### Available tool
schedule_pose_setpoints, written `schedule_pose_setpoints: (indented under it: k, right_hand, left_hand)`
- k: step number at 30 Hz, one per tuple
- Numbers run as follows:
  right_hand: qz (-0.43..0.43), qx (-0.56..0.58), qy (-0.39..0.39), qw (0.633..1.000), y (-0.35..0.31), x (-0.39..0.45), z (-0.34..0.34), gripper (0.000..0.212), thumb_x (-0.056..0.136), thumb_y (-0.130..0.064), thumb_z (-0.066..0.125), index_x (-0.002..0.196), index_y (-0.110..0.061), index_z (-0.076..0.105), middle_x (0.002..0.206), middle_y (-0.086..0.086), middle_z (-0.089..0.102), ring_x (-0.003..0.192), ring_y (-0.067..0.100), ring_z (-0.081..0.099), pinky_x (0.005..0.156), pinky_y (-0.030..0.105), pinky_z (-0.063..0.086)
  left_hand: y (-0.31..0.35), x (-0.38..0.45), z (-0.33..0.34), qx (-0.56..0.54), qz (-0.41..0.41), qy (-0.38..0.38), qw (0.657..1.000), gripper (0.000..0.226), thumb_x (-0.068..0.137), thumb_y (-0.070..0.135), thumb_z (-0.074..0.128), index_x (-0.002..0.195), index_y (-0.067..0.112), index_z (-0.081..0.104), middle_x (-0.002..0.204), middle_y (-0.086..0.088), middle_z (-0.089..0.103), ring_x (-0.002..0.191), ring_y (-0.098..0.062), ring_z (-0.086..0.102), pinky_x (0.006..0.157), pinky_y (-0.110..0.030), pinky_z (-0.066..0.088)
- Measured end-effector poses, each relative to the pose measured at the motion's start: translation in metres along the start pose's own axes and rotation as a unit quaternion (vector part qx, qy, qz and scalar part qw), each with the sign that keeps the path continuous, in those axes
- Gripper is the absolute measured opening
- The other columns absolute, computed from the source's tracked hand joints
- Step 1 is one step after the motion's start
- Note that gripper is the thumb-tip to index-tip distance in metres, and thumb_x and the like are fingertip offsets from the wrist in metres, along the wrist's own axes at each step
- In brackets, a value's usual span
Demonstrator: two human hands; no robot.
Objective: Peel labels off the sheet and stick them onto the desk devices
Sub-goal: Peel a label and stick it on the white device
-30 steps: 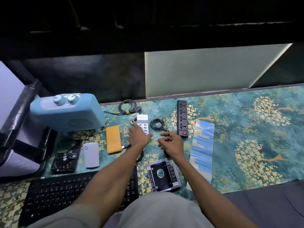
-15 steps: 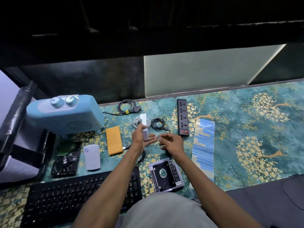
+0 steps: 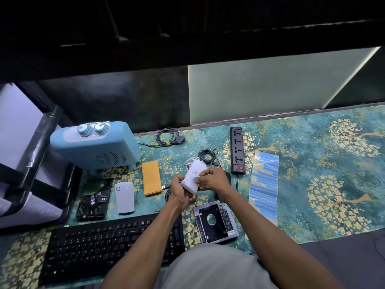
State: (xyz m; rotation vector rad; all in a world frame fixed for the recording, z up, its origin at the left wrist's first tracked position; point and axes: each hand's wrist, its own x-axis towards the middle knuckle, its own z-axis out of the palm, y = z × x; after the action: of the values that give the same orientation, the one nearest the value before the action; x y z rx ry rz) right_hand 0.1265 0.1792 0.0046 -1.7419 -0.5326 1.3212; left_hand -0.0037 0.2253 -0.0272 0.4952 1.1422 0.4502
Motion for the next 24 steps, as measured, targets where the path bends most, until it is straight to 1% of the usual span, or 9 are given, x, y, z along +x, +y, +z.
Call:
schedule_pose_setpoints:
  k: [5, 9, 12, 13, 15, 16, 18, 21, 24]
  right_hand:
    - [-0.019, -0.067, 0.01, 0.998, 0.008, 0.001, 0.002, 0.022, 0.076, -0.003, 0.087, 0.069, -0.001, 0.066, 0.066, 0.019, 0.069, 0.053, 0.021, 0.066, 0.057, 0.032, 0.061]
    - [-0.002, -0.15, 0.032, 0.988, 0.015, 0.003, -0.001, 0.033, 0.074, -0.014, 0.09, 0.057, -0.008, 0.063, 0.055, 0.007, 0.066, 0.047, 0.016, 0.059, 0.052, 0.028, 0.05]
    - [0.02, -0.179, 0.05, 0.982, 0.025, 0.001, -0.007, 0.029, 0.073, -0.005, 0.088, 0.064, -0.009, 0.061, 0.061, 0.004, 0.067, 0.051, 0.014, 0.058, 0.051, 0.026, 0.046]
    - [0.027, -0.167, 0.053, 0.984, 0.029, 0.0, -0.007, 0.026, 0.075, 0.0, 0.085, 0.069, -0.01, 0.061, 0.065, 0.005, 0.067, 0.052, 0.015, 0.059, 0.052, 0.027, 0.047]
    - [0.045, -0.074, 0.038, 0.996, 0.033, -0.001, -0.005, 0.015, 0.084, 0.004, 0.073, 0.088, -0.008, 0.066, 0.076, 0.013, 0.067, 0.053, 0.019, 0.059, 0.054, 0.03, 0.049]
    - [0.052, -0.021, 0.027, 0.998, 0.031, -0.002, -0.003, 0.014, 0.089, 0.004, 0.067, 0.099, -0.007, 0.067, 0.082, 0.015, 0.068, 0.056, 0.019, 0.061, 0.054, 0.031, 0.051]
    - [0.062, 0.064, 0.007, 0.996, 0.025, -0.004, -0.001, 0.014, 0.098, -0.003, 0.058, 0.108, -0.008, 0.066, 0.09, 0.012, 0.071, 0.066, 0.021, 0.068, 0.06, 0.031, 0.058]
    - [0.059, 0.084, 0.0, 0.995, 0.022, -0.003, -0.002, 0.015, 0.102, -0.011, 0.054, 0.099, -0.01, 0.068, 0.089, 0.009, 0.071, 0.073, 0.023, 0.067, 0.065, 0.033, 0.058]
    - [0.037, 0.023, 0.016, 0.999, 0.028, 0.001, -0.002, 0.022, 0.097, -0.006, 0.059, 0.115, -0.003, 0.07, 0.104, 0.019, 0.076, 0.085, 0.033, 0.073, 0.079, 0.044, 0.062]
  left_hand:
    - [-0.002, -0.006, 0.005, 0.017, -0.007, 0.006, 1.0, 0.046, 0.093, 0.034, 0.027, 0.078, 0.001, 0.056, 0.051, -0.008, 0.051, 0.034, -0.017, 0.034, 0.036, -0.013, 0.027]
    - [-0.007, -0.006, 0.002, 0.045, -0.002, 0.015, 0.999, 0.047, 0.094, 0.034, 0.027, 0.086, -0.001, 0.057, 0.054, -0.008, 0.05, 0.035, -0.016, 0.032, 0.036, -0.013, 0.024]
    - [-0.014, -0.003, 0.002, 0.144, 0.049, 0.037, 0.988, 0.049, 0.095, 0.036, 0.027, 0.102, -0.002, 0.057, 0.067, -0.016, 0.061, 0.04, -0.018, 0.039, 0.037, -0.02, 0.031]
    - [-0.016, -0.004, 0.003, 0.226, 0.099, 0.057, 0.967, 0.043, 0.093, 0.037, 0.029, 0.103, 0.005, 0.056, 0.08, -0.021, 0.063, 0.049, -0.02, 0.046, 0.043, -0.028, 0.039]
    - [-0.021, -0.007, 0.002, 0.422, 0.216, 0.101, 0.875, 0.026, 0.09, 0.04, 0.029, 0.097, 0.021, 0.045, 0.089, -0.017, 0.062, 0.063, -0.02, 0.05, 0.057, -0.038, 0.045]
    - [-0.024, -0.01, 0.003, 0.484, 0.256, 0.115, 0.829, 0.025, 0.092, 0.043, 0.028, 0.099, 0.023, 0.041, 0.086, -0.011, 0.062, 0.063, -0.019, 0.051, 0.058, -0.039, 0.045]
    - [-0.03, -0.016, 0.006, 0.546, 0.299, 0.143, 0.769, 0.03, 0.095, 0.048, 0.031, 0.111, 0.023, 0.036, 0.091, -0.004, 0.061, 0.067, -0.022, 0.057, 0.062, -0.042, 0.052]
    - [-0.04, -0.021, 0.009, 0.618, 0.3, 0.171, 0.707, 0.045, 0.097, 0.055, 0.034, 0.126, 0.02, 0.031, 0.111, -0.008, 0.055, 0.083, -0.03, 0.061, 0.074, -0.044, 0.052]
    - [-0.044, -0.021, 0.008, 0.651, 0.298, 0.131, 0.686, 0.07, 0.091, 0.068, 0.041, 0.141, 0.02, 0.028, 0.118, -0.009, 0.056, 0.097, -0.032, 0.062, 0.08, -0.043, 0.051]
